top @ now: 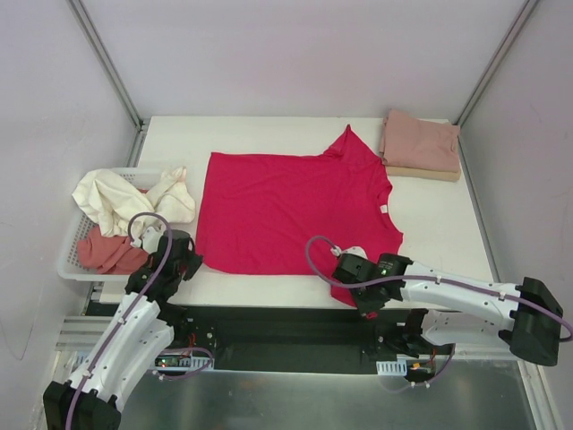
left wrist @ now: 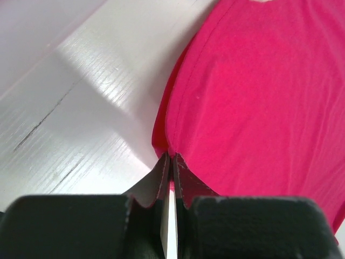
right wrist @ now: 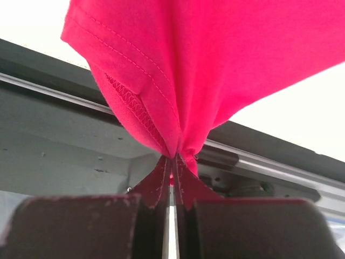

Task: Fold and stack the t-shirts
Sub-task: Grap the side of the flattened tshirt closest away from the robot with both arms

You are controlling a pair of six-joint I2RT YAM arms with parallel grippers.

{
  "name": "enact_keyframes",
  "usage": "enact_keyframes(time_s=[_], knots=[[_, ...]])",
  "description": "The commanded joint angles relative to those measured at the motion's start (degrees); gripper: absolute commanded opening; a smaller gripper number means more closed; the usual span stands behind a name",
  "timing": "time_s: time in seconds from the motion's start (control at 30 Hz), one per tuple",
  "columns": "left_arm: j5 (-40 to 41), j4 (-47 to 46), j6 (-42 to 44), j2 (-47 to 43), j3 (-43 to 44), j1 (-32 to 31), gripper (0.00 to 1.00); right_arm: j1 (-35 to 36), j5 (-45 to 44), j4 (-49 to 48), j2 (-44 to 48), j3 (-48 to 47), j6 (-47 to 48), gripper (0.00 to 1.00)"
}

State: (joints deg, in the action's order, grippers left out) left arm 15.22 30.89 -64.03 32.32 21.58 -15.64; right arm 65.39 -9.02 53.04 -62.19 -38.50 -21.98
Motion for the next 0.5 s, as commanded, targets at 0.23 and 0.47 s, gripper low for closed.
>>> enact_keyframes(time_s=[0.23,0.47], knots=[[2.00,-0.74,-1.18,6.61,5.21,0.52,0.00,-8.86,-17.86,5.68,-6.62,-15.72,4.30,0.01],[2.53,-3.91,0.84,15.84,9.96,0.61,0.00,-17.91,-20.60,2.96,-10.84,-22.40,11.86,0.01]])
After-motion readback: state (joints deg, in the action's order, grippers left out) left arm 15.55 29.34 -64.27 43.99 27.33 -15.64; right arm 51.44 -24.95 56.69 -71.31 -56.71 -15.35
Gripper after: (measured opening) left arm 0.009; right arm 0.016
